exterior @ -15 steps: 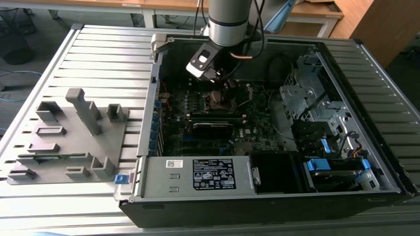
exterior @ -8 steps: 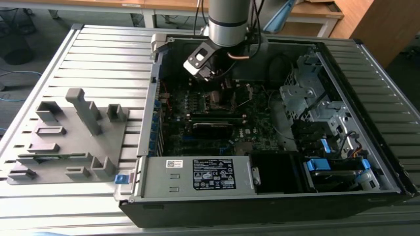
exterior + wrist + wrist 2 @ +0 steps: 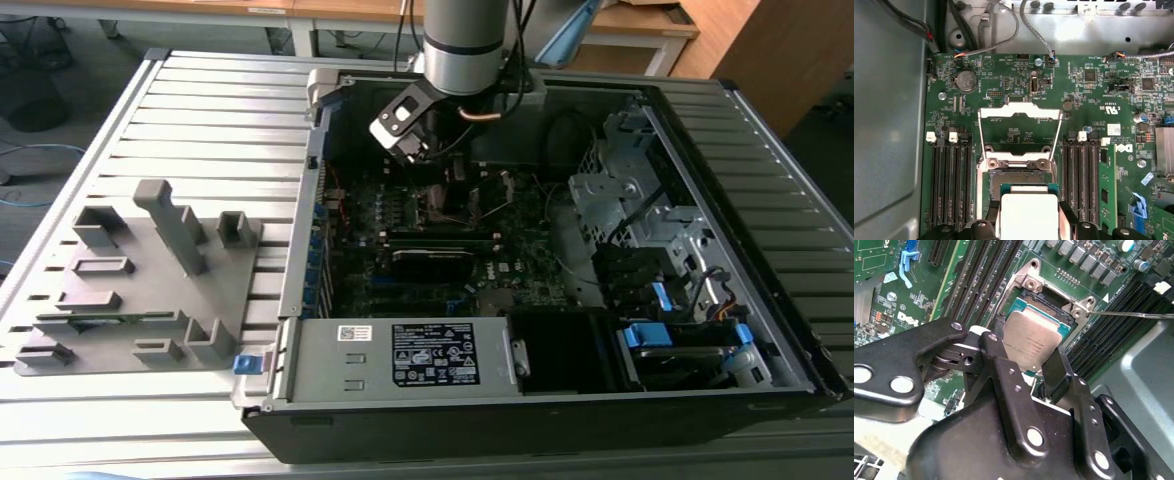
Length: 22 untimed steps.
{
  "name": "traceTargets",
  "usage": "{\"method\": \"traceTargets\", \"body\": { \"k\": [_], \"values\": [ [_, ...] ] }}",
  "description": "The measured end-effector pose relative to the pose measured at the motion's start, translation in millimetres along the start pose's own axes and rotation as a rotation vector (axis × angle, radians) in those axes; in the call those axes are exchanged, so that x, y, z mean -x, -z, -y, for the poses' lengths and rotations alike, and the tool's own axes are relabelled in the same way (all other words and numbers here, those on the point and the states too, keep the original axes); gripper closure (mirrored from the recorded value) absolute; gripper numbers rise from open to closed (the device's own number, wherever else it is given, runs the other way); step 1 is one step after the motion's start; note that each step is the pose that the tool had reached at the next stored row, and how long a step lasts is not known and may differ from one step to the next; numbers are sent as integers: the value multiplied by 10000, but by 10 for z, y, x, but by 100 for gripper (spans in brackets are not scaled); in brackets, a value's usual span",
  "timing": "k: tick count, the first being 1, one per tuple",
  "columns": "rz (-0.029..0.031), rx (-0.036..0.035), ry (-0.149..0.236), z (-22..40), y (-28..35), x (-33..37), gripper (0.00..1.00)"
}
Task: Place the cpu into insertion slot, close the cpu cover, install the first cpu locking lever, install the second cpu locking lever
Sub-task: 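Place the cpu into insertion slot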
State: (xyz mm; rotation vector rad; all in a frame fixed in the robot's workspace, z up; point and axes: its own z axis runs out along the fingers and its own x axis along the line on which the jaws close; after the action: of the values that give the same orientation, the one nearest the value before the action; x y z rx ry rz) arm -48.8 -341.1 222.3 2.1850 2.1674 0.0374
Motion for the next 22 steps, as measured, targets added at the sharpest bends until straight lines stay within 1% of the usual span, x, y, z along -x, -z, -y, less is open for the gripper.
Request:
{"method": "traceTargets", "body": {
  "k": [1, 3, 6, 12, 17, 18, 19, 20, 21, 22],
  "values": [
    [-23, -1, -5, 1, 0, 0, 46],
    [-109, -2, -23, 1, 0, 0, 46],
    [-153, -2, -56, 1, -1, 0, 46],
    [-197, -7, -218, 2, -19, 0, 46],
    [-209, -7, -227, 2, -19, -1, 46],
    [-252, -7, -228, 2, -20, 0, 46],
    [-357, -8, -234, 2, -20, 0, 46],
    [-445, -11, -241, 2, -20, 0, 46],
    [-485, -13, -244, 2, -19, 0, 46],
    [-491, -11, -245, 2, -21, -1, 46]
  ]
}}
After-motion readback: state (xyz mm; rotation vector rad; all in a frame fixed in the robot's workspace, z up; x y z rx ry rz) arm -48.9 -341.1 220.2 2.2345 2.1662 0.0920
